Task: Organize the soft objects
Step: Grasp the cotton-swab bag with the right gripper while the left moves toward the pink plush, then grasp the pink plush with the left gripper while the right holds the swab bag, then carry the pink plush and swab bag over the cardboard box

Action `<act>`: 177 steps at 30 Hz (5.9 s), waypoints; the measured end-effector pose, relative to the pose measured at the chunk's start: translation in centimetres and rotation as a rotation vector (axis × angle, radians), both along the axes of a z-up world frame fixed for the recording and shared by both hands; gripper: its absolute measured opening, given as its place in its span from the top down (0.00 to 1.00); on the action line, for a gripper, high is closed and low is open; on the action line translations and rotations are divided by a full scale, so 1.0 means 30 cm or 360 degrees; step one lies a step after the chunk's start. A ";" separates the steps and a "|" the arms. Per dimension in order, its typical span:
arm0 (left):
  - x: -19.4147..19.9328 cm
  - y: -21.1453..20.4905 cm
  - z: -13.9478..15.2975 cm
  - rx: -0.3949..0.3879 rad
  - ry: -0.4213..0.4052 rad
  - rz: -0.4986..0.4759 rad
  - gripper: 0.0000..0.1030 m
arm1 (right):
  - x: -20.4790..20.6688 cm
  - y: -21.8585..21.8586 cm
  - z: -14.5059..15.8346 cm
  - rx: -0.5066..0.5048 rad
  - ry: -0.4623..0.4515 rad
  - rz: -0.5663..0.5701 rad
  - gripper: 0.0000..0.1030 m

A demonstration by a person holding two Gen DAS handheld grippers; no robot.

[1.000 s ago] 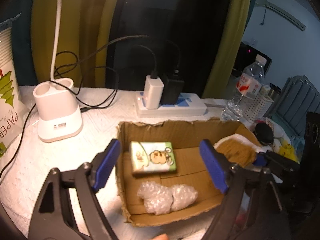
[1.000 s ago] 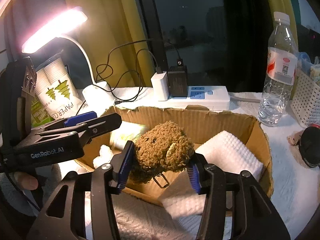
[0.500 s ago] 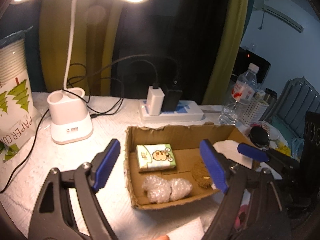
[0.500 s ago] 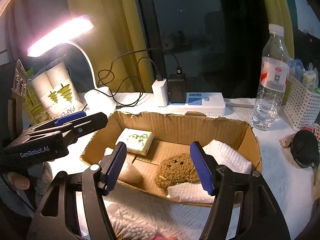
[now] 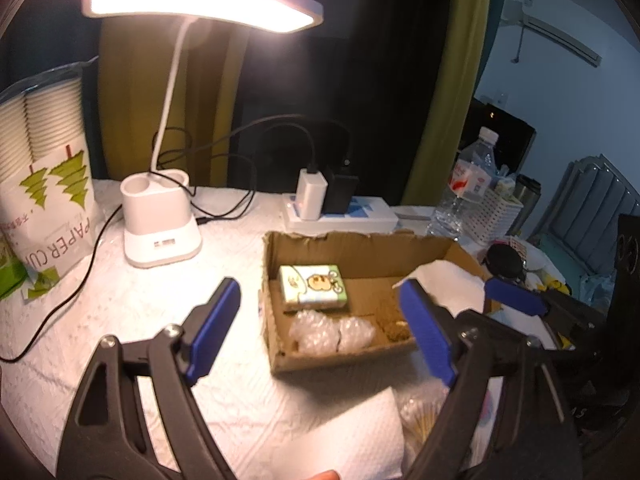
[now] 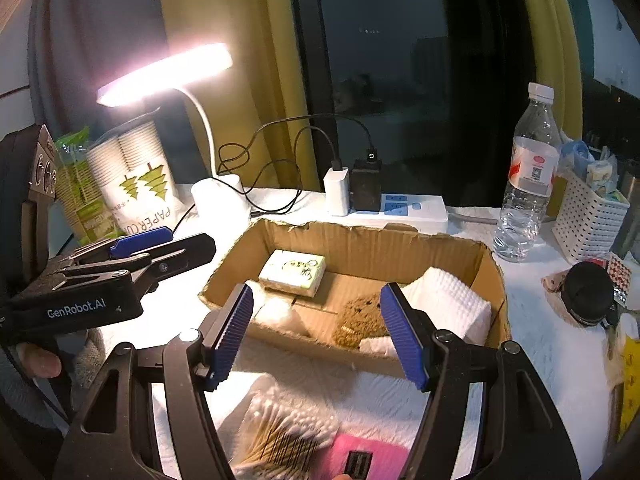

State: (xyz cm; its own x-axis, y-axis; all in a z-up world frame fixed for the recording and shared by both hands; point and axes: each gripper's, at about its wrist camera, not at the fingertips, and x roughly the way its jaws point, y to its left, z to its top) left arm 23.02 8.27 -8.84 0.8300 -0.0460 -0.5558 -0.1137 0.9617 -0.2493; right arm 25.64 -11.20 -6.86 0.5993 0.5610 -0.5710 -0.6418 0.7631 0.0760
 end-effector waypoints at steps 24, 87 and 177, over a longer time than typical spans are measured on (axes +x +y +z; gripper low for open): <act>-0.188 -0.026 -0.071 -0.0027 0.0036 -0.0028 0.19 | -0.176 -0.068 -0.133 -0.0059 0.0111 -0.0063 0.33; -0.129 -0.435 -0.105 0.0210 0.0164 -0.0286 0.19 | -0.131 -0.566 -0.197 0.0020 0.0166 -0.0324 0.56; -0.135 -0.276 0.133 -0.0026 -0.0052 -0.0484 0.70 | -0.205 -0.372 0.061 0.0003 -0.0046 -0.0238 0.56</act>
State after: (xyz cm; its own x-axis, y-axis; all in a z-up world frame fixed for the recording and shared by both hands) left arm 18.96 0.00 -4.86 0.7942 -0.3035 -0.5264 0.1870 0.9463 -0.2635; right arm 19.49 -22.36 -5.04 0.6922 0.4656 -0.5514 -0.5231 0.8501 0.0610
